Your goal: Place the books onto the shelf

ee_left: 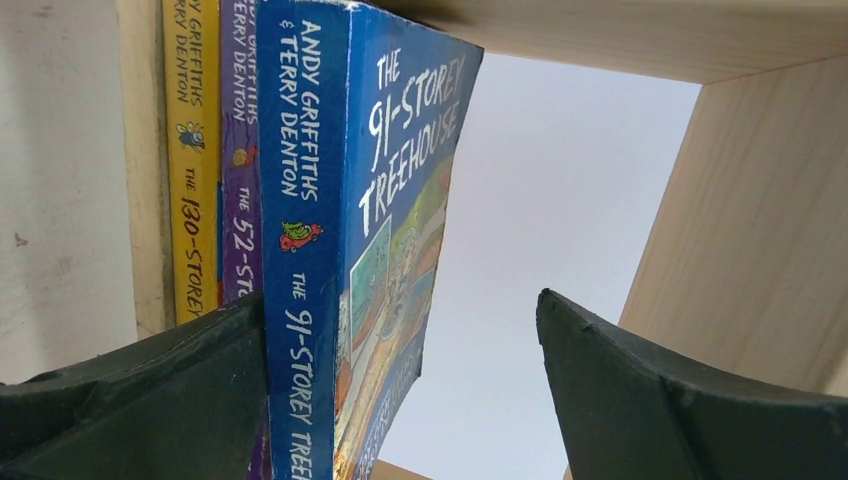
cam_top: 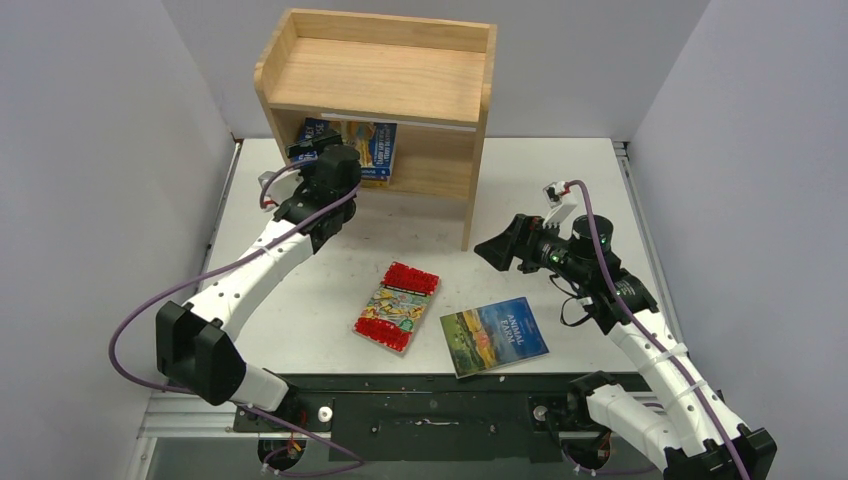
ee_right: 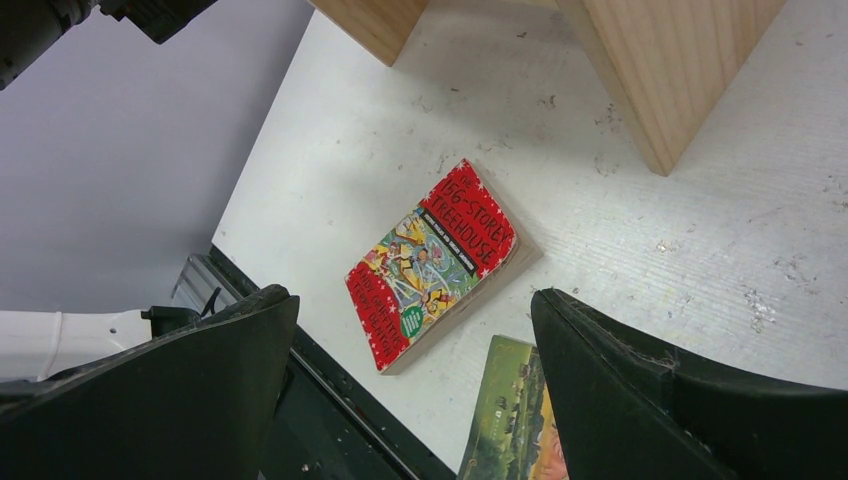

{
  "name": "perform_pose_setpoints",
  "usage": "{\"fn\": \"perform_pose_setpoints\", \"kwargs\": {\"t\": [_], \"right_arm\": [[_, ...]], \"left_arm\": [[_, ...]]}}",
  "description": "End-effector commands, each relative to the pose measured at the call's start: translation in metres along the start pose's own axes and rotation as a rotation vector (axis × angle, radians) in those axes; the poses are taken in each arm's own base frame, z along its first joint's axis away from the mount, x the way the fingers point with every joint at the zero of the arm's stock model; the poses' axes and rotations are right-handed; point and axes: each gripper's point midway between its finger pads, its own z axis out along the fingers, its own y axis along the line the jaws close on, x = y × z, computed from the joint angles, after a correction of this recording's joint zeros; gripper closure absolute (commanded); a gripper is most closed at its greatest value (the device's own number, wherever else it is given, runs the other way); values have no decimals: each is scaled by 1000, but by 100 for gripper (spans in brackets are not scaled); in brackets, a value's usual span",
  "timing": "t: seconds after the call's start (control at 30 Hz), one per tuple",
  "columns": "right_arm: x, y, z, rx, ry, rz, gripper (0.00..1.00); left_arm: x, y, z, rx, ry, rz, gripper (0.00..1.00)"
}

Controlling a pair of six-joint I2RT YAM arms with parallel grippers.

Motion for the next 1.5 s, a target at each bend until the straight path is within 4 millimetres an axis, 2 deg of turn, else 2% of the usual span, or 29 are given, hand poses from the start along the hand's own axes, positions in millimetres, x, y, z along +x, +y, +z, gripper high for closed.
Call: {"fn": "perform_pose_setpoints", "kwargs": {"t": [0.0, 0.17, 0.57, 0.73, 0.87, 0.97, 1.13, 1.27, 1.33, 1.47], "right_arm": [[-11, 9, -2, -38, -49, -17, 10], [-9, 8, 0, -41, -43, -10, 10], [-6, 6, 2, -45, -39, -1, 10], [-5, 7, 4, -57, -39, 6, 10], [-5, 7, 6, -61, -33, 1, 10], [-6, 6, 7, -59, -32, -4, 10], [-5, 7, 9, -70, -27, -5, 10], [-5, 8, 10, -77, -23, -5, 10], [-5, 9, 11, -81, -22, -6, 10], [-6, 10, 11, -84, -22, -9, 10]], "left_arm": [[-12, -4, -3, -51, -6, -4, 4], [-9, 3, -4, -71, 55, -24, 4], [-22, 11, -12, -104, 88, -4, 4], [-26, 16, -24, -117, 131, 0, 4], [-31, 24, -43, -113, 212, 90, 4], [-34, 36, -59, -76, 297, 270, 4], [-34, 42, -81, 134, 428, 658, 4], [-13, 43, -104, 397, 596, 976, 4], [-13, 48, -102, 393, 618, 1099, 4], [-22, 56, -87, 315, 605, 1378, 4]]}}
